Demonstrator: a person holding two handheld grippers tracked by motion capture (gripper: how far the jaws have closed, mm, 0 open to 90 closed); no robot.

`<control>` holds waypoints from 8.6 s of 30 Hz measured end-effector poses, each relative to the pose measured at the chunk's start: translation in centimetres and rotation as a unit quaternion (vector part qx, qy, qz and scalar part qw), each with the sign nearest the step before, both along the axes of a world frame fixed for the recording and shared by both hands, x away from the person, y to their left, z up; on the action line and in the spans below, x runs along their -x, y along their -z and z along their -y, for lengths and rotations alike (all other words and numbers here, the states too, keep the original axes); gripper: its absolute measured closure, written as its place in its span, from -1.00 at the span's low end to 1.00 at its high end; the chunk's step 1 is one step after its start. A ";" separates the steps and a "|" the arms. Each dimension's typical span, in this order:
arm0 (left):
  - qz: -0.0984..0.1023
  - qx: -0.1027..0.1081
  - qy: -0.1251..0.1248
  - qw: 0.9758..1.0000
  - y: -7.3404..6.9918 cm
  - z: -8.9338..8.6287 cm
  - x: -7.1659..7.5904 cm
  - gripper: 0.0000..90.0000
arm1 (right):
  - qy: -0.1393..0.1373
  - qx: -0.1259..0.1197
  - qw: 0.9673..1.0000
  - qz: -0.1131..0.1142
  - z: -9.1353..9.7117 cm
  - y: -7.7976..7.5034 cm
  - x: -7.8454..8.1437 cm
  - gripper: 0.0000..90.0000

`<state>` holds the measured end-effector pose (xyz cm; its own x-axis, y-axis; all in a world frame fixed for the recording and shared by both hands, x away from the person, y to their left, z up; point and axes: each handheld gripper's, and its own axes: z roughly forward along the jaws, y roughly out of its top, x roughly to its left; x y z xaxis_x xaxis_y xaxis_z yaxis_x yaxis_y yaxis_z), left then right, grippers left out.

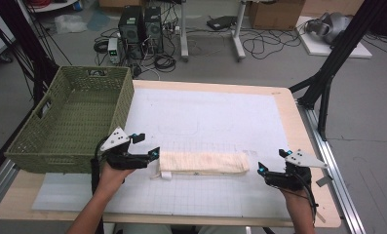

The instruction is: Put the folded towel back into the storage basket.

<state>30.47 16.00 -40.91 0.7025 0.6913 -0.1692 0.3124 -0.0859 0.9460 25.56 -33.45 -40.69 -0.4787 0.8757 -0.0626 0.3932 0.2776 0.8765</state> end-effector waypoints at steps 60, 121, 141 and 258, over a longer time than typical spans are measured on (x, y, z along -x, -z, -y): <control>-0.115 -0.118 0.021 0.986 3.6 3.1 -0.2 -0.25 | -0.012 -0.005 1.000 -0.005 -0.5 0.2 0.1 -0.75; -0.101 -0.135 0.012 0.986 3.8 4.2 1.1 0.80 | -0.022 -0.017 0.992 -0.127 -5.3 4.4 -2.3 0.18; -0.095 -0.126 0.010 0.987 3.5 4.0 1.1 0.81 | -0.034 -0.042 0.987 -0.149 -5.6 4.0 -2.1 0.75; 0.067 -0.043 -0.187 0.979 -10.4 -19.3 5.4 0.82 | -0.207 0.046 0.977 0.028 -33.6 -13.2 -18.1 0.76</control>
<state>25.08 35.27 -30.53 0.4086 0.9124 -0.0227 0.2112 -0.0703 0.9749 43.70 0.17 -27.46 -0.7840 0.5972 -0.1692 0.1819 0.4817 0.8572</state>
